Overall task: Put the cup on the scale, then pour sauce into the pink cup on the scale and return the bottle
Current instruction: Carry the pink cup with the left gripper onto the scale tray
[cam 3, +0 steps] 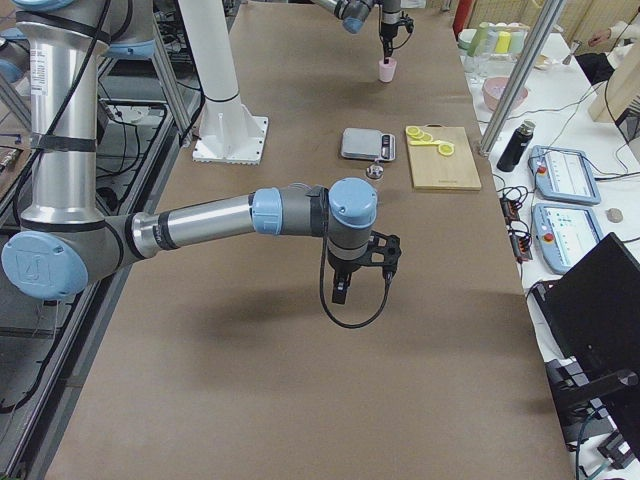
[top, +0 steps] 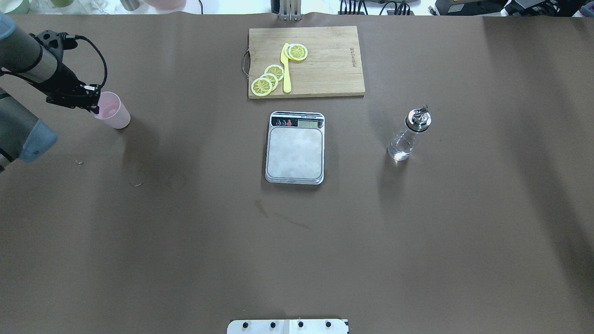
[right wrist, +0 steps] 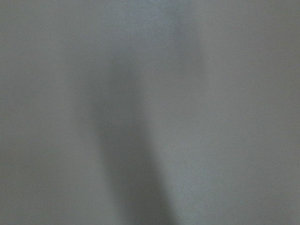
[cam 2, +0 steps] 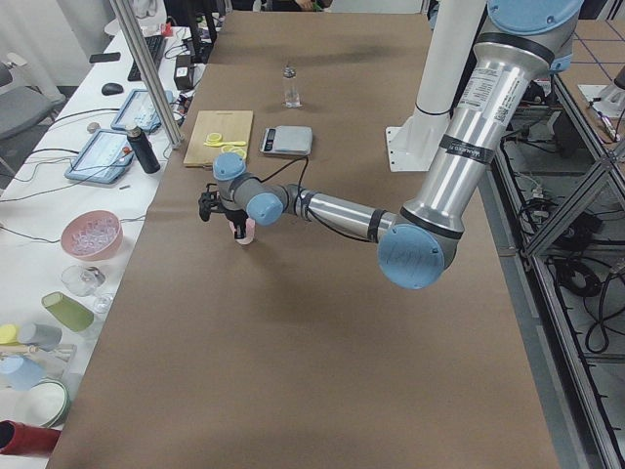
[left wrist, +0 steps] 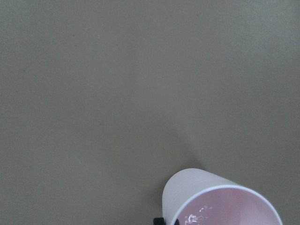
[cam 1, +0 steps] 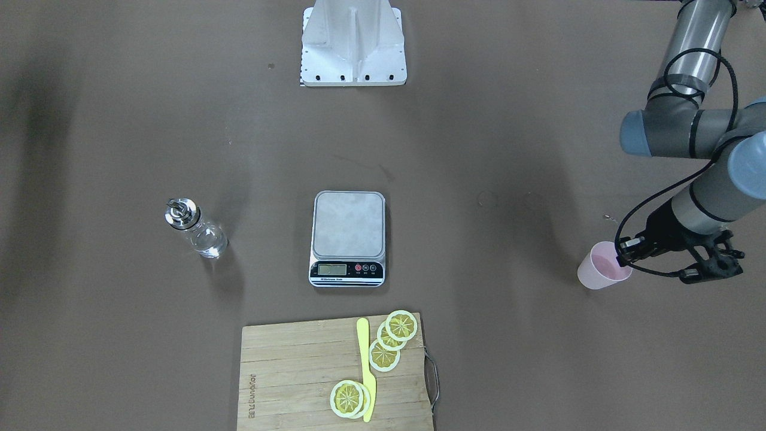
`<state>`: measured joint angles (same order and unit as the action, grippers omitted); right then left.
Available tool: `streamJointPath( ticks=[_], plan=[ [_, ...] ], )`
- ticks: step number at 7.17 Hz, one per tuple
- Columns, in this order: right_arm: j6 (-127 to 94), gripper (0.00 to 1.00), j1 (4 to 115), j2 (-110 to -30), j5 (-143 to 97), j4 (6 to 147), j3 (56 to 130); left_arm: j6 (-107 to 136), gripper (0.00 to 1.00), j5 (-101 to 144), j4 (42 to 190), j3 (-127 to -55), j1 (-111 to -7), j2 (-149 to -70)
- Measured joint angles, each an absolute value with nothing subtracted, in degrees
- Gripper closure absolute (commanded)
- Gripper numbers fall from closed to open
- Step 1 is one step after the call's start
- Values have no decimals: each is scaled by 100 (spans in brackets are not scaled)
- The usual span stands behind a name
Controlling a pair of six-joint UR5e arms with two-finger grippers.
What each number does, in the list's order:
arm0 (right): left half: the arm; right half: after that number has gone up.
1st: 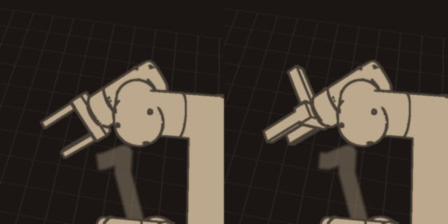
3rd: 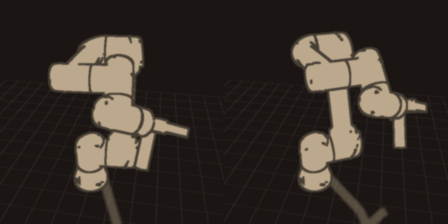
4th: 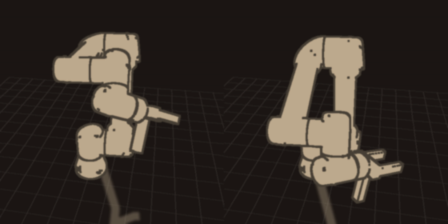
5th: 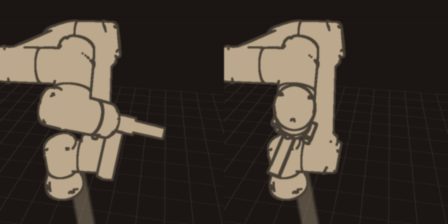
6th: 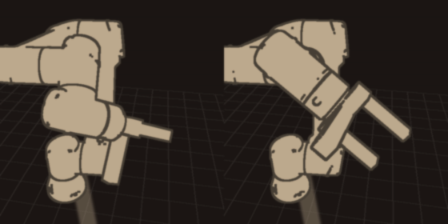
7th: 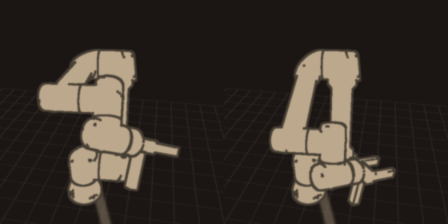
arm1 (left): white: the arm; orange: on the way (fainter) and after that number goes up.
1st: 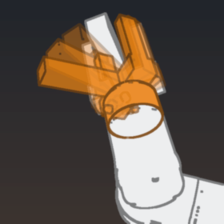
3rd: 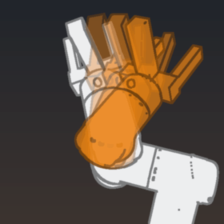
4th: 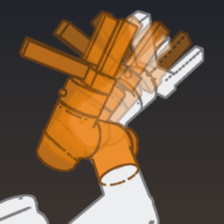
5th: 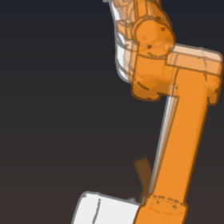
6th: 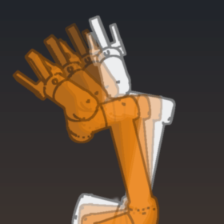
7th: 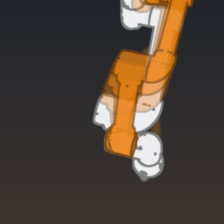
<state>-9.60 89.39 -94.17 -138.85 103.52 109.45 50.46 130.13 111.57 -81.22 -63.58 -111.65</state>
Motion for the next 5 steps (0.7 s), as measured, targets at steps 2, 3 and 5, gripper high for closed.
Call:
streamJointPath(
  ticks=[2,3,5],
  plan=[
    [-1156,0,8857,-9279,-13880,10310,10956,6130,100,13412,10631,-8474,-6548,-11616],
    [-1173,0,8830,-9258,-13878,10298,10959,7048,100,13451,10345,-8599,-6334,-12036],
    [-1171,0,8802,-9248,-13887,10293,10950,9023,100,13137,9990,-8669,-5471,-13024]
  ],
)
